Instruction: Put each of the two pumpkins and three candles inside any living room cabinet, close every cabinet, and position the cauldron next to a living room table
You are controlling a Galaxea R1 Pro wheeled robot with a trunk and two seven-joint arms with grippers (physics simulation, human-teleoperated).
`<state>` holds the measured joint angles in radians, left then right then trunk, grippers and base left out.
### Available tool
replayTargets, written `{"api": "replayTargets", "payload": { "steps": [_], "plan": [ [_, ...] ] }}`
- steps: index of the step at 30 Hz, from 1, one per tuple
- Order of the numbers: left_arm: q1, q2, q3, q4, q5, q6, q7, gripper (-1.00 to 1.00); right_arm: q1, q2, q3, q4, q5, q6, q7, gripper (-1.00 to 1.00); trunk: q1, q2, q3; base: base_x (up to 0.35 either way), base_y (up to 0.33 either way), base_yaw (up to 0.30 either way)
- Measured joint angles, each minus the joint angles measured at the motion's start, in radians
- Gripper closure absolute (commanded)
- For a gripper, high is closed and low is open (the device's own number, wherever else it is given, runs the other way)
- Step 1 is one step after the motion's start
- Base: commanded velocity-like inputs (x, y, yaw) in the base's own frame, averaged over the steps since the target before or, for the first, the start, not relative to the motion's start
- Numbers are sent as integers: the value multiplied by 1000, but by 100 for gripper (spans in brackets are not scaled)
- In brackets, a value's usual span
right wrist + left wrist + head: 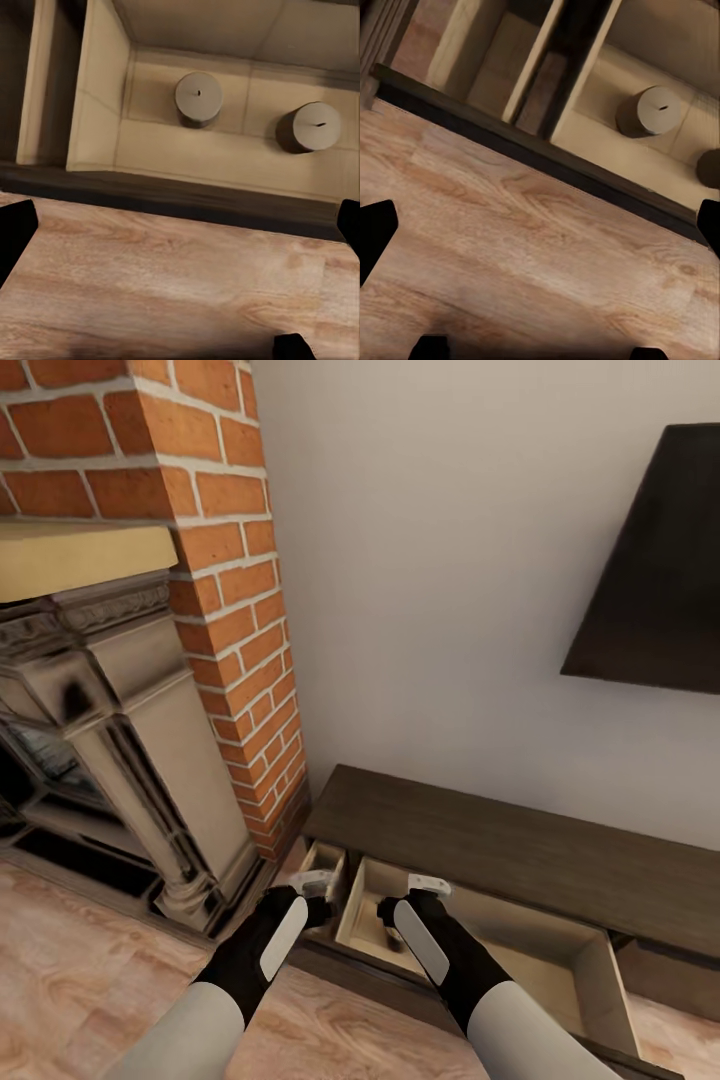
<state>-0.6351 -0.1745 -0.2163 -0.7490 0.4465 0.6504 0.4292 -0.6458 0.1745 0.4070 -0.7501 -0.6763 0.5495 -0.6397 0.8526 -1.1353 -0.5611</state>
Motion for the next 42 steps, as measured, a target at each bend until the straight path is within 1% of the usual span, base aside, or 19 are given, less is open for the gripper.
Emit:
{"api": "replayTargets", "payload": {
  "steps": [14, 18, 20, 22, 23, 24, 25, 27, 29, 30, 32, 34, 36, 37, 38, 39, 40, 42],
  "plan": [
    [0, 0, 0, 0, -3, 0, 3, -100, 0, 0, -1, 1, -1, 2, 0, -100, -54, 98, 44, -10, 7, 290],
    [-15, 0, 2, 0, -4, 14, 7, -100, 0, 0, -1, 2, -1, 3, 0, -100, -69, 126, 56, 0, 0, 291],
    [-20, 0, 18, 1, -5, 41, 8, -100, 0, 0, -1, 1, -2, 5, 0, -100, -77, 140, 63, 0, 0, 291],
    [-23, 0, 60, 2, -8, 65, 8, -100, 0, 0, -1, -1, 0, 28, -1, -100, -84, 154, 69, 0, 0, 291],
    [-23, 0, 74, 2, -8, 71, 8, -100, 0, 0, -1, -3, 0, 40, -1, -100, -88, 161, 72, 0, 0, 291],
    [-24, 10, 99, 6, -10, 82, 7, -100, 0, 0, -1, -13, 0, 67, -3, -100, -92, 168, 75, 0, 0, 291],
    [-24, 32, 124, 9, -11, 93, 7, -100, 0, 0, 0, -30, 0, 93, -6, -100, -96, 175, 78, 0, 0, 290],
    [-21, 89, 171, 13, -8, 115, 5, -100, 1, 0, 1, -60, -3, 128, -9, -100, -104, 189, 85, 0, 0, 290],
    [-11, 143, 211, 16, -5, 136, 2, -100, 2, 0, 9, -72, -6, 143, -8, -100, -111, 203, 91, -20, 0, 290],
    [-8, 154, 218, 18, -2, 138, 1, -100, 3, 0, 16, -77, -8, 148, -8, -100, -115, 210, 94, -71, 0, 291],
    [-1, 186, 238, 37, -4, 143, -2, -100, 14, 0, 32, -82, -12, 152, -9, -100, -123, 224, 100, -104, 0, 291],
    [4, 216, 247, 66, -5, 142, -4, -100, 33, 0, 45, -83, -14, 153, -8, -100, -130, 238, 106, -75, 0, 291],
    [8, 232, 250, 112, -4, 138, -5, -100, 51, 0, 54, -86, -12, 151, -8, -100, -138, 252, 113, -31, 0, 291],
    [11, 235, 251, 128, -5, 137, -5, -100, 56, 0, 56, -86, -12, 150, -8, -100, -142, 259, 116, -15, 0, 291],
    [20, 240, 252, 182, -7, 121, -5, -100, 76, 0, 65, -85, -13, 147, -7, -100, -146, 266, 119, -10, 0, 291],
    [27, 242, 252, 223, -8, 95, -6, -100, 95, 0, 73, -85, -12, 145, -8, -100, -150, 273, 122, -8, 0, 291],
    [30, 242, 252, 243, -9, 77, -7, -100, 104, 0, 78, -86, -12, 144, -8, -100, -153, 280, 125, -5, 0, 291],
    [41, 244, 252, 321, -11, -12, -8, -100, 138, 0, 93, -87, -12, 141, -6, -100, -161, 294, 131, -3, 0, 291]
  ]
}}
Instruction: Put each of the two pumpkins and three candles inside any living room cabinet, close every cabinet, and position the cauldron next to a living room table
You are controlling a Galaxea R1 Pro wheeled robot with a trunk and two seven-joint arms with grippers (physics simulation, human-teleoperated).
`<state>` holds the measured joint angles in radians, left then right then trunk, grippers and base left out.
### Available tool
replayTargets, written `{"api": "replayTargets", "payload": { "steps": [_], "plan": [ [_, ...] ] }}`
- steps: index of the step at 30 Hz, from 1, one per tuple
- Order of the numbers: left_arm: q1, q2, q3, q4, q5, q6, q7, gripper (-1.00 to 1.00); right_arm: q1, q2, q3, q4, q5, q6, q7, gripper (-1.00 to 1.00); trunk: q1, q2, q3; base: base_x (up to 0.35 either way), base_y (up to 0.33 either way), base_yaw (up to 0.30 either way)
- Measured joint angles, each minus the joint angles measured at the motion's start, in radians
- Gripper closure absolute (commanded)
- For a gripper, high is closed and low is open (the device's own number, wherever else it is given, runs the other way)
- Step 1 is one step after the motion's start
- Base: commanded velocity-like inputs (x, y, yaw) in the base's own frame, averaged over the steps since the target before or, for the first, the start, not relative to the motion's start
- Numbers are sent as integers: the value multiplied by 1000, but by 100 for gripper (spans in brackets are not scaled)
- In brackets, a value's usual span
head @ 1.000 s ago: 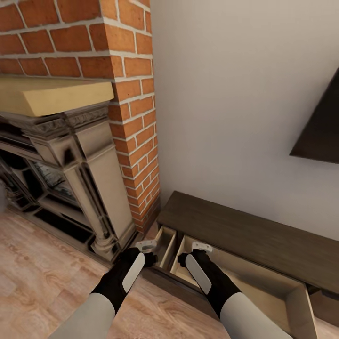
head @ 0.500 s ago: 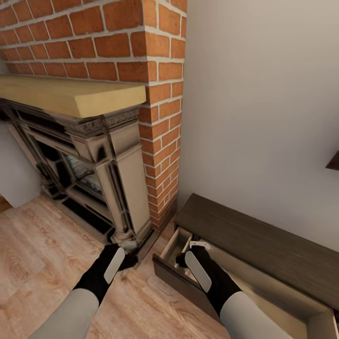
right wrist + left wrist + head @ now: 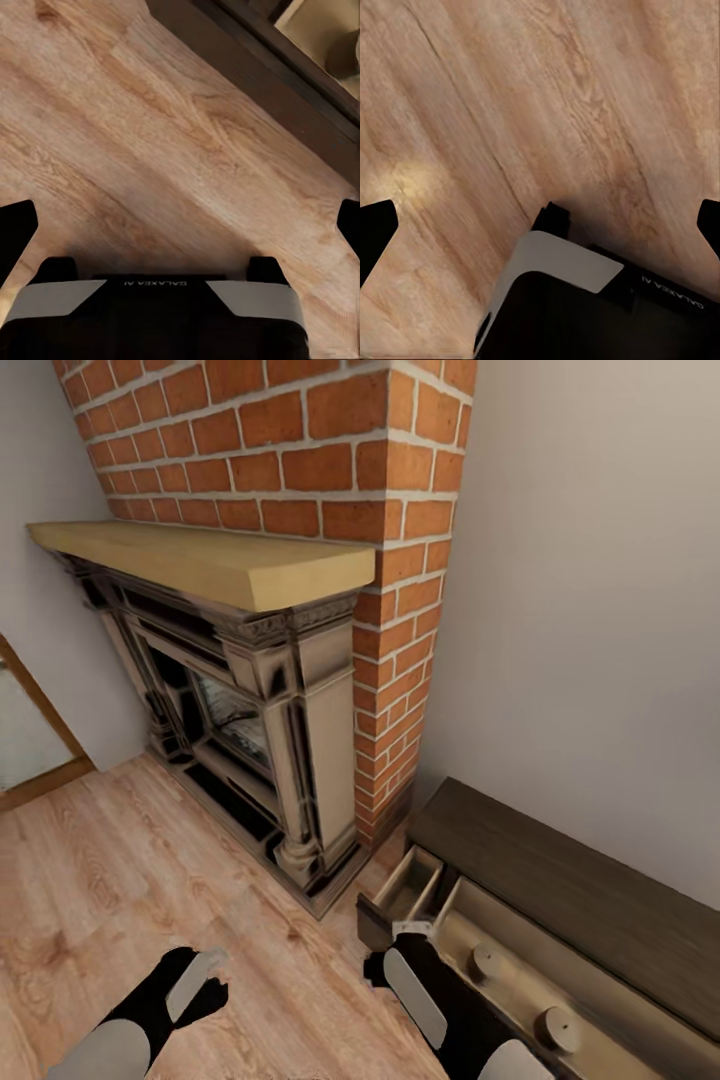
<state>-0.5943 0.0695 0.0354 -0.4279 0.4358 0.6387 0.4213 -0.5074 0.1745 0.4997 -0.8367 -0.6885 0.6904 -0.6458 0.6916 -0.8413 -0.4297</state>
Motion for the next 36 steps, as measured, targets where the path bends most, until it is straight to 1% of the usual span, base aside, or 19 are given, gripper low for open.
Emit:
{"api": "replayTargets", "payload": {
  "steps": [2, 5, 6, 8, 12, 14, 16, 18, 19, 20, 21, 23, 24, 28, 30, 34, 36],
  "plan": [
    [5, 1, -1, 87, -2, -82, -1, -100, 40, 0, 13, 4, 3, -30, 3, -100, -8, 14, 6, -1, 0, 291],
    [9, 2, -3, 181, -5, -158, -2, -100, 96, 0, 45, 8, 5, -154, 5, -100, -19, 35, 16, 0, 0, 291],
    [11, 3, -4, 190, -5, -171, -2, -100, 103, 0, 52, 8, 6, -172, 6, -100, -23, 42, 19, 0, 0, 291],
    [27, 7, -6, 210, -5, -221, -2, -100, 117, 0, 81, 15, 4, -216, 5, -100, -31, 56, 25, 0, 0, 291],
    [50, 11, -10, 221, -5, -280, -2, -100, 126, 0, 123, 49, 6, -243, 6, -100, -46, 84, 38, 0, 0, 291],
    [57, 11, -11, 222, -4, -291, -3, -100, 127, 0, 132, 58, 8, -247, 6, -100, -54, 98, 44, 0, 0, 291],
    [61, 12, -10, 222, -3, -293, -18, -100, 128, 0, 138, 64, 9, -250, 7, -100, -61, 112, 50, 0, 0, 291],
    [62, 13, -9, 220, -4, -291, -69, -100, 128, 0, 141, 69, 10, -251, 7, -100, -69, 126, 56, 0, 0, 289],
    [62, 16, -9, 220, -5, -290, -100, -100, 128, 0, 142, 81, 11, -253, 8, -100, -73, 133, 59, 0, 0, 279],
    [62, 26, -11, 220, -6, -294, -149, -100, 128, 0, 142, 93, 12, -259, 8, -100, -77, 140, 62, 0, 0, 263],
    [62, 31, -12, 220, -6, -296, -179, -100, 128, 0, 142, 103, 11, -269, 8, -100, -80, 147, 64, 0, 0, 251],
    [62, 36, -13, 219, -6, -297, -216, -100, 128, 0, 143, 114, 11, -290, 9, -100, -88, 161, 69, 0, 0, 220],
    [62, 44, -14, 220, -6, -299, -241, -100, 128, 0, 144, 120, 10, -306, 9, -100, -92, 168, 71, 0, 0, 203],
    [62, 61, -15, 221, -6, -301, -265, -100, 128, 0, 144, 126, 9, -325, 9, -100, -107, 196, 80, 0, 0, 91],
    [62, 63, -15, 221, -6, -302, -268, -100, 128, 0, 144, 135, 9, -340, 9, -100, -107, 196, 80, 0, 0, 22],
    [63, 64, -15, 221, -6, -303, -270, -100, 128, 0, 146, 178, 10, -398, 10, -100, -107, 196, 80, 0, 0, 7],
    [63, 64, -15, 221, -6, -303, -271, -100, 129, 0, 161, 218, 10, -421, 10, -100, -107, 196, 80, 0, 0, 2]
  ]
}}
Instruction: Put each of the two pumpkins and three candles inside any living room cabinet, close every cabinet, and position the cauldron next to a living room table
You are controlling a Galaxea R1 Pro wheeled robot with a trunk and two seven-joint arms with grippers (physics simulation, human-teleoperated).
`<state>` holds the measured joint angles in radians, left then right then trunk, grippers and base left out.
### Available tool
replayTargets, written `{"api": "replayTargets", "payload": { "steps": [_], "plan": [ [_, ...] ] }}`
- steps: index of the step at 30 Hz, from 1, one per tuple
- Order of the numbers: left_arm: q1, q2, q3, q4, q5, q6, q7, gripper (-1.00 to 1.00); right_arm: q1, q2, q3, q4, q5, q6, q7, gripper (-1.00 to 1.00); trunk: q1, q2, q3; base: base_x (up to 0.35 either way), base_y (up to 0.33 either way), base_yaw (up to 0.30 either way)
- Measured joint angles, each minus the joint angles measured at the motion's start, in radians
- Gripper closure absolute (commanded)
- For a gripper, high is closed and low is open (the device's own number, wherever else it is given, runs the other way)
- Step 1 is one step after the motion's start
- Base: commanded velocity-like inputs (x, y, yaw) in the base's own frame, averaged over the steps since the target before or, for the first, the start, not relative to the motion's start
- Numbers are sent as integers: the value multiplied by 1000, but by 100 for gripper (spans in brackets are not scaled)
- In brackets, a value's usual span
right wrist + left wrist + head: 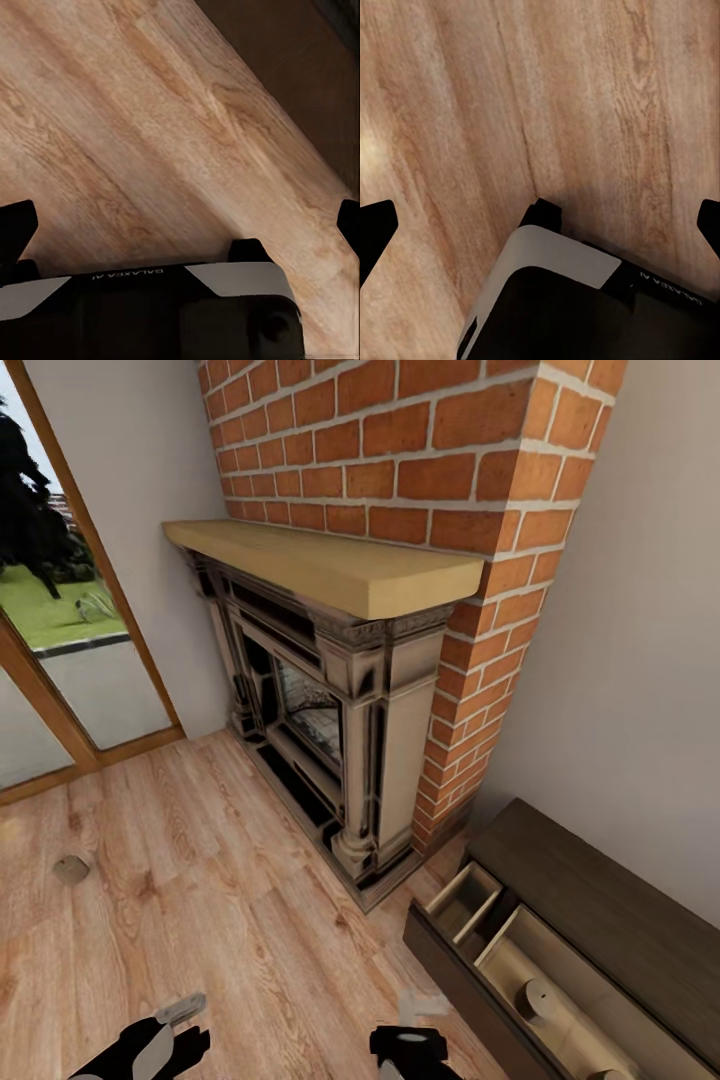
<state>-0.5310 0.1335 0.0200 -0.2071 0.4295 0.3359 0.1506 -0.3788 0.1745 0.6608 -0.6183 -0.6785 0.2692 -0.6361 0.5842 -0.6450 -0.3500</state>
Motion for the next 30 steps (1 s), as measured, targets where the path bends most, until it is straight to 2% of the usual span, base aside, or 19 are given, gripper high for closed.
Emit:
{"api": "replayTargets", "payload": {
  "steps": [5, 13, 23, 30],
  "plan": [
    [0, 0, 1, 1, 0, -19, 0, -100, 0, 0, 34, 47, 1, -18, 0, -100, 0, 0, 0, 0, 0, 0],
    [1, 2, 1, 3, 1, -38, 0, -100, 0, 0, 38, 52, -1, -18, 0, -100, 0, 0, 0, 4, 15, 18],
    [2, 2, 2, 3, 3, -40, 0, -100, 0, 0, 39, 55, -3, -16, -1, -100, 0, 0, 0, 88, 127, 259],
    [2, 2, 1, 3, 3, -40, 0, -100, 0, 0, 39, 58, -2, -16, -1, -100, 0, 0, 0, 36, 22, 291]
  ]
}}
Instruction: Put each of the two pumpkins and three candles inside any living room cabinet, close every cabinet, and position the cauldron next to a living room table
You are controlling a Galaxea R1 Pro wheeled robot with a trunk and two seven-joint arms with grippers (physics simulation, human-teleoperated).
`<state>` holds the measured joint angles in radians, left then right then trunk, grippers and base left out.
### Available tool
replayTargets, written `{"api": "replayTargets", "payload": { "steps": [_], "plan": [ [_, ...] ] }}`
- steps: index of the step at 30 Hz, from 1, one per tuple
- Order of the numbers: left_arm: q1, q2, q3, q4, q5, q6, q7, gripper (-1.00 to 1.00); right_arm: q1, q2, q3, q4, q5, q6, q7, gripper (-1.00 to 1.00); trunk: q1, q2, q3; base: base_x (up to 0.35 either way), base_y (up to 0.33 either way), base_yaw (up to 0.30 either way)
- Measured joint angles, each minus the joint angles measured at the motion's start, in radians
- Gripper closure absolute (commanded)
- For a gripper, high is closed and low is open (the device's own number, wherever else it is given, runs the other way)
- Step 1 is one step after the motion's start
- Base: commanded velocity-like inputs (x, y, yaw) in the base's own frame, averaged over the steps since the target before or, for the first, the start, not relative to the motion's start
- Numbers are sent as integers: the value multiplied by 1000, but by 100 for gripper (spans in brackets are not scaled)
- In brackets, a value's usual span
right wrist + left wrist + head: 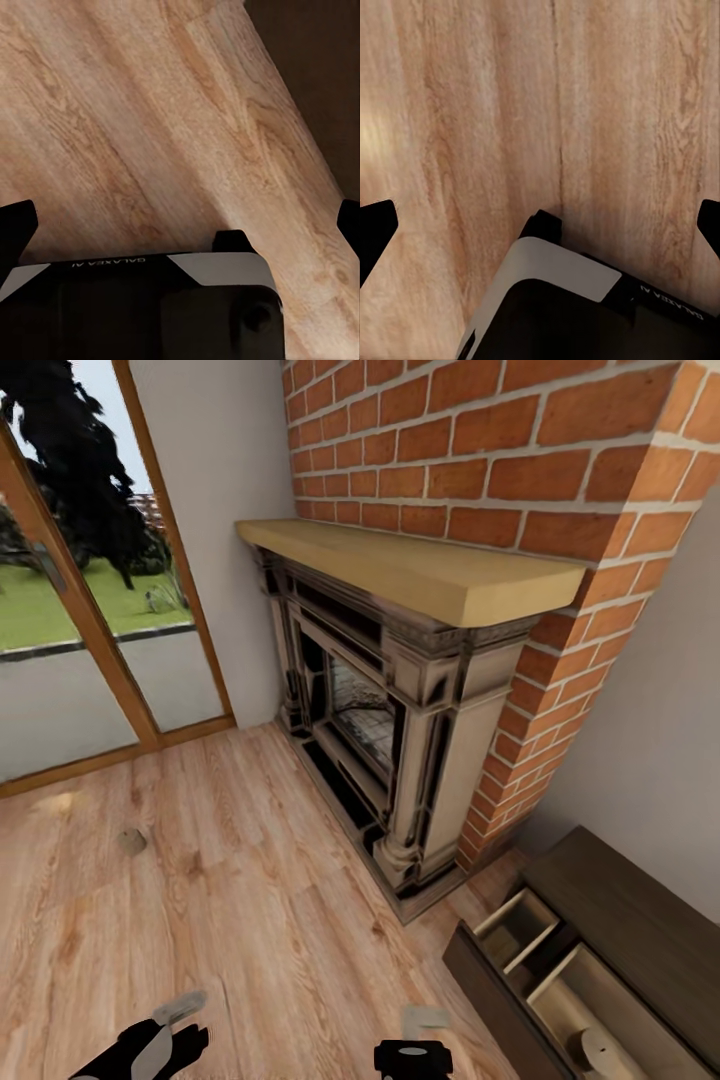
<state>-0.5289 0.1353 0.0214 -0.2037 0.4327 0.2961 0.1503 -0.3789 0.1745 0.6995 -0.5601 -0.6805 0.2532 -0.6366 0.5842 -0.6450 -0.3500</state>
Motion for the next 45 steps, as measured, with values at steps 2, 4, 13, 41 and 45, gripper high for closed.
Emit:
{"api": "replayTargets", "payload": {
  "steps": [2, 4, 13, 41, 45],
  "plan": [
    [1, 0, 0, 1, 1, 0, 0, -100, 0, 0, 0, 0, 0, 0, 0, -100, 0, 0, 0, 4, 2, 292],
    [1, 0, 0, 0, 1, 0, 0, -100, 0, 0, 0, 0, 0, 0, 0, -100, 0, 0, 0, 2, 1, 292],
    [1, 0, 0, 1, 2, 0, 1, -100, 0, 0, 1, 0, 1, -2, 0, -100, 0, 0, 3, 0, 0, 287],
    [4, 0, 0, 1, 0, 0, 2, -100, 0, 0, 21, 0, 3, -3, 0, -100, 0, 0, 25, 6, 0, 272],
    [4, 0, 0, 1, 0, 0, 2, -100, 0, 0, 23, 0, 3, -3, 0, -100, 0, 0, 28, 143, 28, 270]
  ]
}}
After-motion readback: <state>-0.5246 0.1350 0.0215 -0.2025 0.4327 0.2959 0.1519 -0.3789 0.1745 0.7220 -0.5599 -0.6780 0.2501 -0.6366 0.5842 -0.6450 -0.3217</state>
